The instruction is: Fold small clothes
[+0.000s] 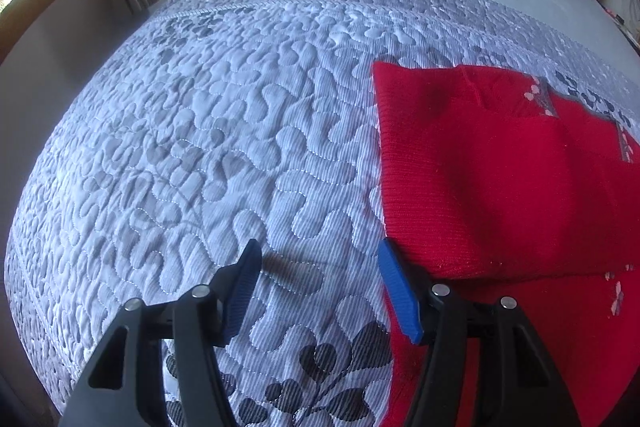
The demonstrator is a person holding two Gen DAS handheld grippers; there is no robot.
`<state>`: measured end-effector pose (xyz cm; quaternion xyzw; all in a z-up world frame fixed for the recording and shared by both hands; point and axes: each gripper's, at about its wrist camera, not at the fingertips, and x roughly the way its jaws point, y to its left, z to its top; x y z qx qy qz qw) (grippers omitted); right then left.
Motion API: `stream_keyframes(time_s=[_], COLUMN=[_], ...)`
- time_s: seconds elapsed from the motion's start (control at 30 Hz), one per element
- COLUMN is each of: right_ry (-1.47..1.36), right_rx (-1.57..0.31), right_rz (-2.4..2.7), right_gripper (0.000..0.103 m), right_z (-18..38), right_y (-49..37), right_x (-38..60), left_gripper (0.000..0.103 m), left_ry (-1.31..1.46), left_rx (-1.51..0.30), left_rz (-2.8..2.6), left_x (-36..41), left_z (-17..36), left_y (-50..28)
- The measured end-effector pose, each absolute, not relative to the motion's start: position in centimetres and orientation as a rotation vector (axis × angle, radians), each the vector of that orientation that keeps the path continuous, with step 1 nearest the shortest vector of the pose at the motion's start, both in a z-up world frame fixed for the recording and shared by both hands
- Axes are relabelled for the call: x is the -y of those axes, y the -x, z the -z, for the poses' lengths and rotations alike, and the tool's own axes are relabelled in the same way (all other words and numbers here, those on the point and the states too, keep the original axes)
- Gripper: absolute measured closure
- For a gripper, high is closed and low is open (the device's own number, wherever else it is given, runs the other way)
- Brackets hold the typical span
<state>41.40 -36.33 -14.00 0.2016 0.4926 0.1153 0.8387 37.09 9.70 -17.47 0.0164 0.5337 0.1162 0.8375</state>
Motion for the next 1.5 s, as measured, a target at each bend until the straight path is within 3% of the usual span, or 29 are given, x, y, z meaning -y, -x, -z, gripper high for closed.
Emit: stream_keyframes(time_s=[0.07,0.13,0.17,0.3,0.5,0.6,0.77,0.97,1.07,1.5], right_ry=[-0.344,-0.313,-0.34,-0.496,-0.499,-0.456,-0.442,-0.307,-0.361,-0.358], right_rx=[-1.078,-1.16,-1.198,-1.223,-1.326,-1.341,-1.294,-1.323,-1.295,-1.306], right_rz=[-0.159,-0.09,-0.081,-0.15,-0.211,-0.219,-0.193,-0.124,-0.147,-0.11], right_gripper=[0.085,0.067,0.067,0.066,0.065,0.098,0.099,0.096,0.081,0.083], right_z=[14.6,16.5,17.4,18.4,19.4,19.3,17.0,19.5,18.7,19.2], right_y=[-41.3,-41.6,-41.5,-40.4,-40.0,-39.7,-38.1,-36.9,-36.7,-36.9], right_x=[36.3,36.8,37.4,39.0,37.3,36.2,37.0,36.3,36.8,36.9], left_gripper=[0.042,0.042,0.042,0.042,0.038,0.038,0.038,0.037,0.037,0.033], left_ry=[-0.037,-0.049,-0.057,-0.048,-0.033,-0.065,-0.073,-0.055,-0.037,-0.061], left_rx=[-1.129,-1.128,-1.127,-1.13,-1.111,-1.117,-1.121,-1.136,-1.133,-1.127], left_rz=[-0.247,-0.252,-0.253,-0.244,-0.227,-0.231,-0.239,-0.246,-0.245,-0.256], left_x=[-9.7,-9.6,-9.5,-9.6,-9.1,-8.5,-8.5,-8.9,-9.1,-9.0], left_z=[17.5,17.5,17.5,17.1,16.2,16.9,17.3,17.8,16.9,17.2], left_y=[-37.1,-37.1,-37.0,-37.1,-36.9,-36.8,-36.9,-36.9,-36.9,-36.9])
